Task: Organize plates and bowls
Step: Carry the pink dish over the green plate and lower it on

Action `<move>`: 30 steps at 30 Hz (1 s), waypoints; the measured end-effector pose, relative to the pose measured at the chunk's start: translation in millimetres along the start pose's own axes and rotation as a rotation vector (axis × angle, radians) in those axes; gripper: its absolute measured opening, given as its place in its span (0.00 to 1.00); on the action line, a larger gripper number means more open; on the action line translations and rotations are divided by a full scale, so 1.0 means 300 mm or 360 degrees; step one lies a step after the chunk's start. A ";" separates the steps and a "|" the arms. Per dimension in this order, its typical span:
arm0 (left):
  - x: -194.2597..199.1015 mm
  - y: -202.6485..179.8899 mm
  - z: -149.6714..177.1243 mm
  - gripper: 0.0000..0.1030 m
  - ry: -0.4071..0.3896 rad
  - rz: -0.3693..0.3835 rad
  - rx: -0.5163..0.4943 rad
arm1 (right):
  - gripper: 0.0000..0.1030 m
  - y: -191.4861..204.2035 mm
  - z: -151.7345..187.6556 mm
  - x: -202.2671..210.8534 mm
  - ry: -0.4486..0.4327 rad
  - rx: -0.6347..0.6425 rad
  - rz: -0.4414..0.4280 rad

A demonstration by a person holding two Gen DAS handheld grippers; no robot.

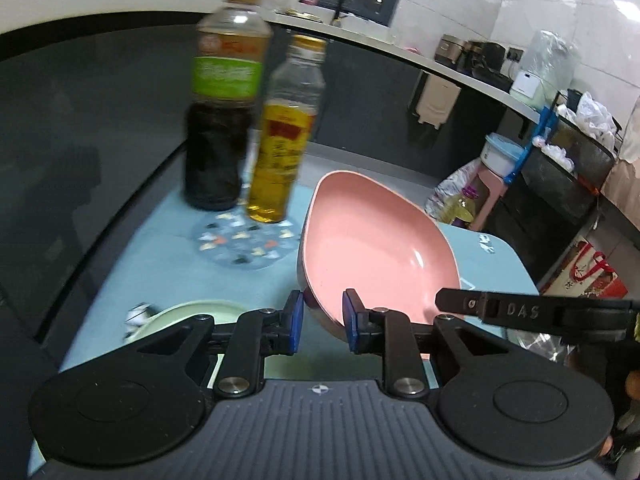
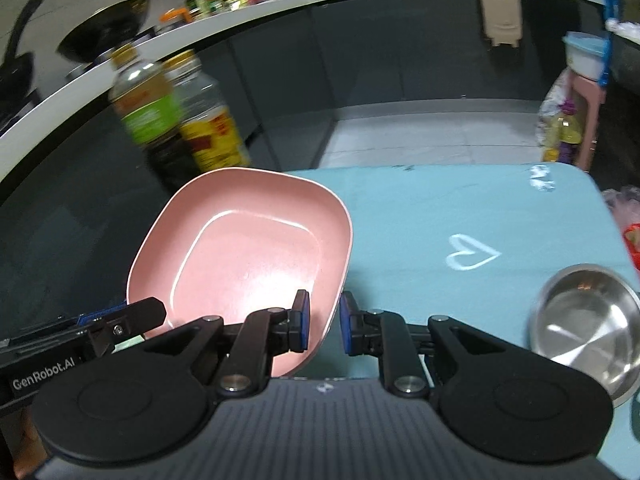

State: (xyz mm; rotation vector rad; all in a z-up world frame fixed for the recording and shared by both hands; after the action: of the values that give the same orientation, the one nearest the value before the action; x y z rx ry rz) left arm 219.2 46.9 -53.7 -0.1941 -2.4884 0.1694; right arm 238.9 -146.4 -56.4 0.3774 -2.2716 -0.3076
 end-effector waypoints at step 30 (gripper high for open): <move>0.070 0.305 0.229 0.20 0.0119 -0.0026 0.0325 | 0.04 0.316 0.180 -0.121 0.0293 0.0367 0.0055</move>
State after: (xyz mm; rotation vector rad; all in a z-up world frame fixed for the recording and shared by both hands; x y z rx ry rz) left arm 170.2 135.4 -111.4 -0.0924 -2.3789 0.4000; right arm 205.5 -40.1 -84.4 0.4641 -2.1341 0.0082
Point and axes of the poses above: each gripper's, at about its wrist camera, not at the fingertips, and x roughly against the way its jaws point, y to its left, z to its underside, the point moved 4 cm from there along -x, roughly the way its jaws point, and after that the axes turned 7 degrees about -x, right-handed, at the moved point
